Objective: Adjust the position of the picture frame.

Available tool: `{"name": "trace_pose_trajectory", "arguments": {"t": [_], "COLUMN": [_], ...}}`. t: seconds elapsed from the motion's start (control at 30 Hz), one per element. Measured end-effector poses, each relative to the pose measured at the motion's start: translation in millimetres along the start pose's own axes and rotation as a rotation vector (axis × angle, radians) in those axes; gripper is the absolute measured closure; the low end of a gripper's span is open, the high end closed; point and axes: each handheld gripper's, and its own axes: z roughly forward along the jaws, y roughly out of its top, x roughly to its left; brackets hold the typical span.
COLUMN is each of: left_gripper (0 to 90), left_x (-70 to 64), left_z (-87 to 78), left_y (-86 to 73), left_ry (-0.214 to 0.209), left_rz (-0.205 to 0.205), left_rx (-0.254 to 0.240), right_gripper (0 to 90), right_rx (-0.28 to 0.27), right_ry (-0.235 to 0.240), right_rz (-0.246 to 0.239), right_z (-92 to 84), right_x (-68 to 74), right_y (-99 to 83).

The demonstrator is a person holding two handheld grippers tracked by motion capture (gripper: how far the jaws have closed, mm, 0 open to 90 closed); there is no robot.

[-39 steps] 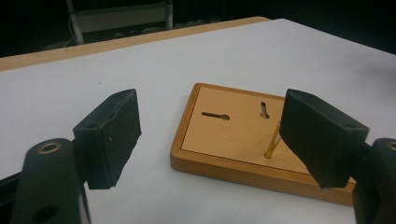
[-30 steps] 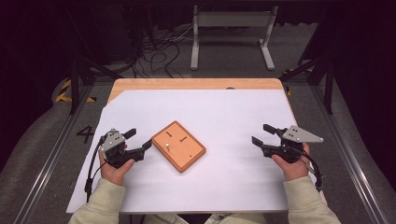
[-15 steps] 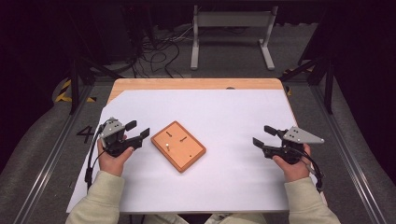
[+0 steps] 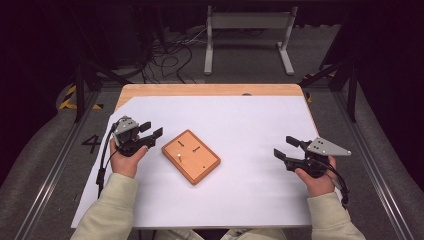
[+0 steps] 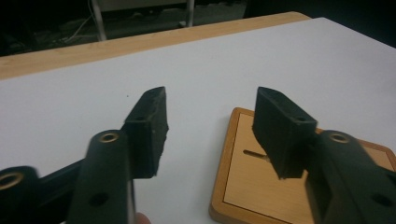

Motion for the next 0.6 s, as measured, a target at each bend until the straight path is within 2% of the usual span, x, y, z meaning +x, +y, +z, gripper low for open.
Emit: {"name": "trace_pose_trajectory", "arguments": {"t": [0.07, 0.1, 0.17, 0.27, 0.3, 0.37, 0.43, 0.57, 0.6], "left_gripper": [65.2, 72.3, 87.9, 89.9, 89.9, 90.0, 89.9, 89.9, 89.9], "left_x": [1.6, 3.0, 5.2, 6.3, 5.2, 5.2, 6.2, 14.0, 14.0], "left_z": [3.1, 4.6, 8.2, 12.9, 18.9, 25.0, 28.5, 44.1, 44.1], "left_y": [-0.9, -1.0, -0.9, -0.6, -1.1, -2.4, -3.5, -10.4, -10.4], "left_ry": [-0.006, 0.011, 0.017, 0.017, 0.025, 0.031, 0.028, -0.001, -0.001], "left_rz": [-0.01, -0.006, -0.009, 0.002, 0.025, 0.036, 0.034, -0.002, -0.002], "left_rx": [0.016, 0.028, 0.051, 0.079, 0.106, 0.132, 0.148, 0.223, 0.223], "right_gripper": [35.1, 36.0, 36.5, 36.5, 36.5, 36.5, 36.5, 36.5, 36.5], "right_rx": [0.002, 0.002, 0.002, 0.003, 0.002, -0.002, -0.004, -0.003, -0.001], "right_ry": [0.002, 0.004, 0.005, 0.007, 0.006, 0.008, 0.007, 0.006, 0.006], "right_rz": [0.002, -0.001, -0.001, 0.0, 0.001, 0.003, 0.003, 0.005, 0.004], "right_z": [-1.2, -1.7, -2.3, -3.2, -3.6, -4.3, -4.9, -6.5, -6.6], "right_x": [0.0, 0.0, 0.3, 0.8, 0.9, 0.8, 0.7, 1.8, 2.3], "right_y": [-0.2, -0.3, -0.3, -0.2, -0.1, 0.0, 0.1, 0.2, 0.4]}}
